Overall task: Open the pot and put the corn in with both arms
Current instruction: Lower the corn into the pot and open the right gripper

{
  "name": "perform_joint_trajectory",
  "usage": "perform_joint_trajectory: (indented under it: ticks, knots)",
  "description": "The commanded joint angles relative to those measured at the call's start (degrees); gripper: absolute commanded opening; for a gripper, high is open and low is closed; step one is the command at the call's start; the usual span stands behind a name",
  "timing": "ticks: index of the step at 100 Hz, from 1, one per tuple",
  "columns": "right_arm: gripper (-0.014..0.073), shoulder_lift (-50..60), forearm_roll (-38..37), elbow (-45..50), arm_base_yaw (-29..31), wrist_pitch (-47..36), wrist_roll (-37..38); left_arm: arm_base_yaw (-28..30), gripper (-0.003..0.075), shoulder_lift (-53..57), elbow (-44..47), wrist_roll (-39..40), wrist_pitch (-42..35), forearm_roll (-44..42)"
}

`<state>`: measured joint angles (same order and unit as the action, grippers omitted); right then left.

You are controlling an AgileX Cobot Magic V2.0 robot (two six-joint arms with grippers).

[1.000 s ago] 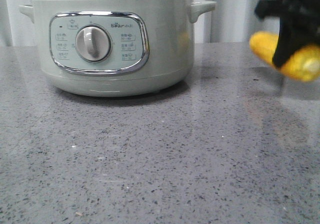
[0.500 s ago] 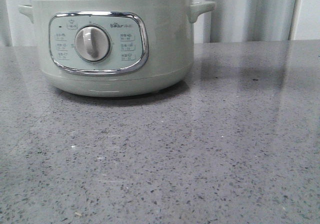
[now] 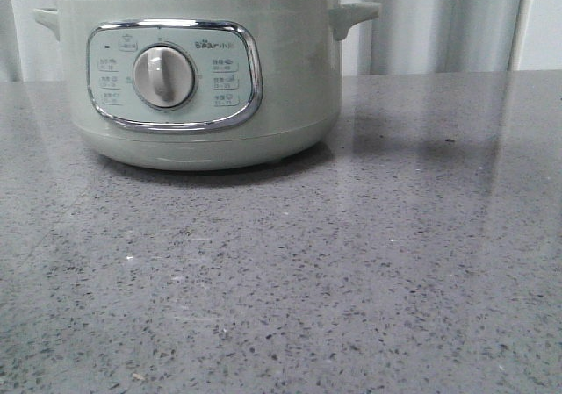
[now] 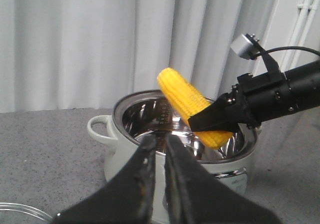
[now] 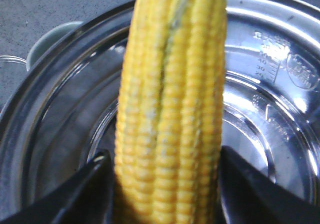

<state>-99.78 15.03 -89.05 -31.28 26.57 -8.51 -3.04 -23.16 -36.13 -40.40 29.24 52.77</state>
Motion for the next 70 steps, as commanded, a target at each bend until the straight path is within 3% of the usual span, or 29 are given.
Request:
perform_joint_trajectory:
  ticks: [1,18,26,41,58,70]
  knots:
    - [0.0526,3.10,-0.51,-2.18,0.13,-2.81,-0.56,-0.49,-0.0020,-0.95,-1.57,-0.04,-1.34,2.26]
    - [0.0549,7.47,-1.92,-2.18,1.48,1.81,-0.56,-0.78,-0.0020,0.10,-1.77,-6.86,0.12,1.57]
    - [0.0514,10.96,-2.25,-2.18,2.50,5.54,-0.56,-2.22,-0.0020,1.64,-1.77,-9.21,0.12,-0.06]
    - [0.0279,22.32,-8.15,1.50,3.06,8.55,-0.56,-3.77,-0.0020,5.88,-1.23,-9.31,0.12,-3.53]
    - [-0.0072,39.87,-12.99,13.58,2.94,7.52,-1.54,-3.77,-0.0020,11.78,2.51,-9.31,-0.09,-4.13]
    - [-0.0067,53.35,-16.47,25.20,2.94,6.09,-1.54,-3.77,-0.0020,14.26,6.20,-9.31,-0.09,-4.13]
